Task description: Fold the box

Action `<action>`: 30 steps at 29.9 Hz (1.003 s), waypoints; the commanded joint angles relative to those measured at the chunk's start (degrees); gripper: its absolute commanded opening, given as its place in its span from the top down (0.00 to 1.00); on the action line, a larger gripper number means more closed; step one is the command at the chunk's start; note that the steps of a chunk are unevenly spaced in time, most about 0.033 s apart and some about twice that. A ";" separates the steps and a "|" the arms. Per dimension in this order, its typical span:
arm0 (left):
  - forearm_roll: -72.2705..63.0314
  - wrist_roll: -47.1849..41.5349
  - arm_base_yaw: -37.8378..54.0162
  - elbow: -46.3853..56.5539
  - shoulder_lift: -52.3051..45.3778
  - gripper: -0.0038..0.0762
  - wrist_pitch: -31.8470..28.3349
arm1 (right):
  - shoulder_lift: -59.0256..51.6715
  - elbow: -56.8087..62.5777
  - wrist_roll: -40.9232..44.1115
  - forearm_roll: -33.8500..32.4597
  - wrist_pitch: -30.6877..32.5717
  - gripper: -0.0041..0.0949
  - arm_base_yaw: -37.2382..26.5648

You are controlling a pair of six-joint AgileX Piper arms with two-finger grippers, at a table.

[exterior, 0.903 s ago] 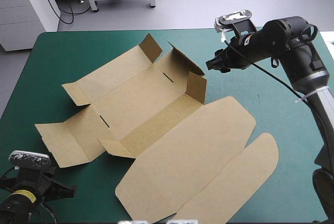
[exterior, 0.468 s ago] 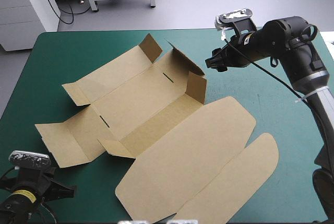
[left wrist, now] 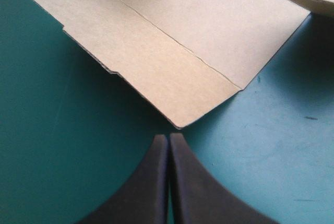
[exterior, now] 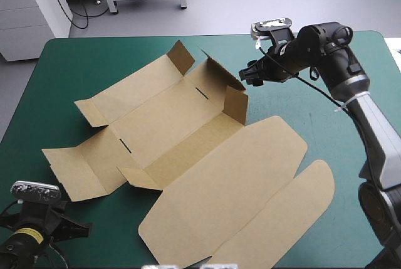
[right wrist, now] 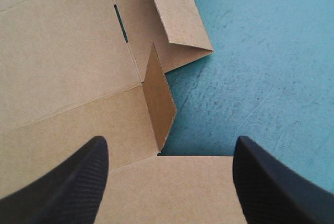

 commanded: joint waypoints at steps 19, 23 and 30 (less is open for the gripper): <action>0.21 -0.56 -0.05 -1.58 0.72 0.96 -3.18 | 13.25 -12.02 -9.27 0.94 -2.59 0.32 -0.23; 0.21 -0.56 -0.05 -1.58 0.72 0.96 -3.18 | 14.91 -12.02 -10.98 0.84 -2.76 0.32 -0.23; 0.21 -0.56 -0.05 -1.58 0.72 0.96 -3.18 | 17.11 -12.02 -13.47 3.59 -1.41 0.32 -0.23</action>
